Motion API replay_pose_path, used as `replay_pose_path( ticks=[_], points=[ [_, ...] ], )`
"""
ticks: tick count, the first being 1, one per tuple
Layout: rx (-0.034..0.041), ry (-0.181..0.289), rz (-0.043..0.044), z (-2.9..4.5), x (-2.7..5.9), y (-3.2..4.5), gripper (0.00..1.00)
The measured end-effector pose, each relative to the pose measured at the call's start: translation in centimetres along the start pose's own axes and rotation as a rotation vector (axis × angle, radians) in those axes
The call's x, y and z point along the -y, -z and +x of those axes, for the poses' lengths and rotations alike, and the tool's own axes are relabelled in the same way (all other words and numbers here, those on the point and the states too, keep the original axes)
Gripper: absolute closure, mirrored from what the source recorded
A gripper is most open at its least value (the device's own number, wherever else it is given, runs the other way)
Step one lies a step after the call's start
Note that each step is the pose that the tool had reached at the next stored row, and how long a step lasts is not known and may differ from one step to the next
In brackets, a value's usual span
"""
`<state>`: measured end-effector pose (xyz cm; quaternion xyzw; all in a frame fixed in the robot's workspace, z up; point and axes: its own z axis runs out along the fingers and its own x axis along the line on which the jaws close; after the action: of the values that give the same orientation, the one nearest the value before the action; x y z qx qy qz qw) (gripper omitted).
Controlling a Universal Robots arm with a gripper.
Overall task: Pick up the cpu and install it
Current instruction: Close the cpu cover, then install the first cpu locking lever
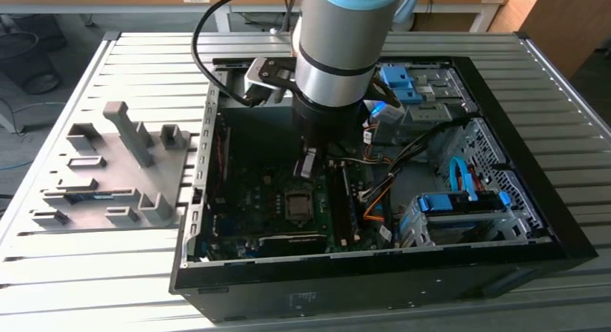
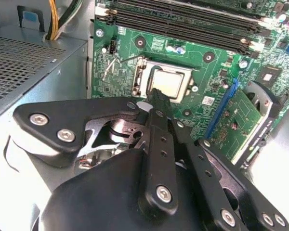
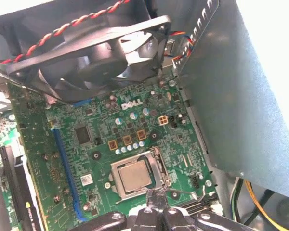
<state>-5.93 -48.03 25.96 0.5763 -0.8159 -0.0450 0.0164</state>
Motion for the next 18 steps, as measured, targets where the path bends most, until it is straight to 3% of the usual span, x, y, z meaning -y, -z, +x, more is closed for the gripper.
replay_pose_path(
  ticks=[4, 5, 18],
  points=[
    [0.0226, 0.004, 0.0657, 0.04, -0.12, -0.05, 0.90],
    [0.0240, 0.004, 0.0693, 0.04, -0.12, -0.06, 0.90],
    [0.0246, 0.004, 0.0715, 0.04, -0.13, -0.05, 0.90]
  ],
)
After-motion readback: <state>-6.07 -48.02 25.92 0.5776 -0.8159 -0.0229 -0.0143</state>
